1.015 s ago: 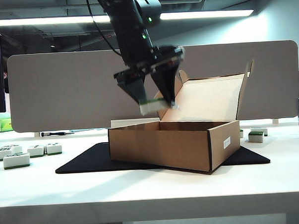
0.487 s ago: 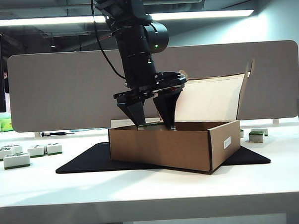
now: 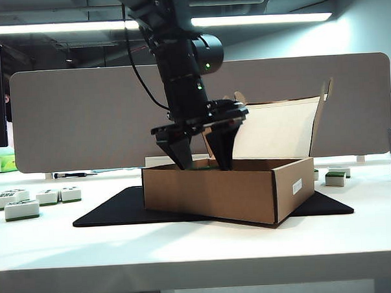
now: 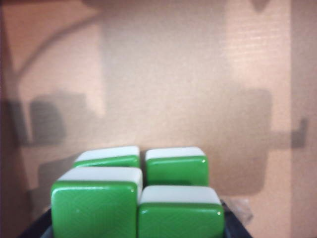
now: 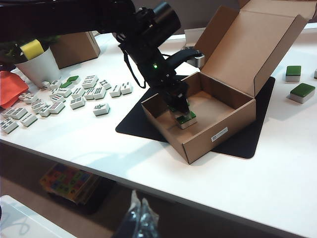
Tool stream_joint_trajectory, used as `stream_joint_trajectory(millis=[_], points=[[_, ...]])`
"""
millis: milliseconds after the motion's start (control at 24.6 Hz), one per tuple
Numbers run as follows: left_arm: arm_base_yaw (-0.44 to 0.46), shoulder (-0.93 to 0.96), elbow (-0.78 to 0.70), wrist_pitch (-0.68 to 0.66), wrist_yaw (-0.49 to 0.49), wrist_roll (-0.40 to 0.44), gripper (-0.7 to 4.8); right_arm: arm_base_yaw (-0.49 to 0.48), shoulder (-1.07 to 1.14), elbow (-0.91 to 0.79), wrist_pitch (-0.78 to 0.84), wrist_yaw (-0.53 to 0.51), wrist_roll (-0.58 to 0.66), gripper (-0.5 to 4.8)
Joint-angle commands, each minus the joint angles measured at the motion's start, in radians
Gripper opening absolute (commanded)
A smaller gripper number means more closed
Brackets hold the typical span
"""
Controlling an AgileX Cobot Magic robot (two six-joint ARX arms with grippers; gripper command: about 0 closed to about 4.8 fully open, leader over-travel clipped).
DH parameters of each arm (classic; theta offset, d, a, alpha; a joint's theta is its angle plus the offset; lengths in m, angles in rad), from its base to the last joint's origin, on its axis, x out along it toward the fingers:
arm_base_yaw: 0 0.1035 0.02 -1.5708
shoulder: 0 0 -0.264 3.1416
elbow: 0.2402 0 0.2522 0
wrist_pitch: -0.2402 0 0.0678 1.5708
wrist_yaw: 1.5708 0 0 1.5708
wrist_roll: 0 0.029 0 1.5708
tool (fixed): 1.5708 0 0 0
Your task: Pick up four mahjong tiles and put them into the paper box.
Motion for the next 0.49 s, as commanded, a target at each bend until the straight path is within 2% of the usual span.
stream_joint_trajectory(millis=[41, 406, 487], points=[[-0.009, 0.006, 0.000, 0.010, 0.002, -0.005, 2.65, 0.000, -0.012, 0.003, 0.010, 0.002, -0.002, -0.01], [-0.014, 0.031, -0.002, -0.001, -0.002, -0.005, 2.79, 0.000, -0.012, 0.003, 0.010, 0.001, -0.002, -0.01], [-0.014, 0.031, -0.002, -0.006, -0.002, -0.005, 3.00, 0.000, -0.012, 0.003, 0.010, 0.001, -0.002, -0.01]])
